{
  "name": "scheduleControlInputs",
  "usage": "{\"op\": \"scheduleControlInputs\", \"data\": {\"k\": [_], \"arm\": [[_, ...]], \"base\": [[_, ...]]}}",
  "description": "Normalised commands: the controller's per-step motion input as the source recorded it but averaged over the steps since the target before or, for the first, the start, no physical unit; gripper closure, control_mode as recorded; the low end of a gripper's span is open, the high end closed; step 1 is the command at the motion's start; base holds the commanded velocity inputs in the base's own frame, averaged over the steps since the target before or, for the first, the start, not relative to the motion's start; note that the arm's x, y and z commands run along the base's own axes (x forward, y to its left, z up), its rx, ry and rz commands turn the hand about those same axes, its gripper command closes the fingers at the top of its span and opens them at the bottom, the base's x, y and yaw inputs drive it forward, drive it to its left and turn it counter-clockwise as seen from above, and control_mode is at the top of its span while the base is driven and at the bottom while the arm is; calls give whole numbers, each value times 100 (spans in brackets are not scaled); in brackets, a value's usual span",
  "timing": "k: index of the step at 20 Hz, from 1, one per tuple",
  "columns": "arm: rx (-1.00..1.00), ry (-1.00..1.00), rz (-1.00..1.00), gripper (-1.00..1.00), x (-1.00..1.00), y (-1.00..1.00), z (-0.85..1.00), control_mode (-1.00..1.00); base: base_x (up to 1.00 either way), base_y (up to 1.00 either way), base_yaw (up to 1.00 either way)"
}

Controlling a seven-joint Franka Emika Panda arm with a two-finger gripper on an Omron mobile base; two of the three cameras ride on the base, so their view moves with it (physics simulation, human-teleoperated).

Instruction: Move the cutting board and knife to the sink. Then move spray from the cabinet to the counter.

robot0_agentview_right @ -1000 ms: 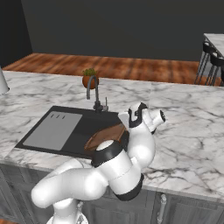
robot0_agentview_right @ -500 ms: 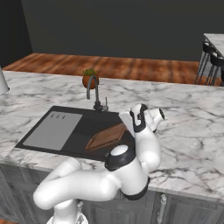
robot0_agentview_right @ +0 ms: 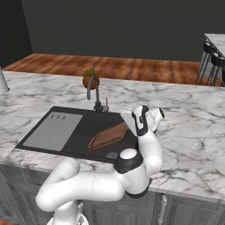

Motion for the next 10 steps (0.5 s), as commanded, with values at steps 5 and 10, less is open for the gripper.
{"op": "scheduleControlInputs", "data": {"k": [5, 10], "arm": [[0, 3, 2, 100, 32, 1, -19, -100], [-3, 3, 3, 100, 25, 4, -29, -100]], "base": [[0, 0, 0], [0, 0, 0]]}}
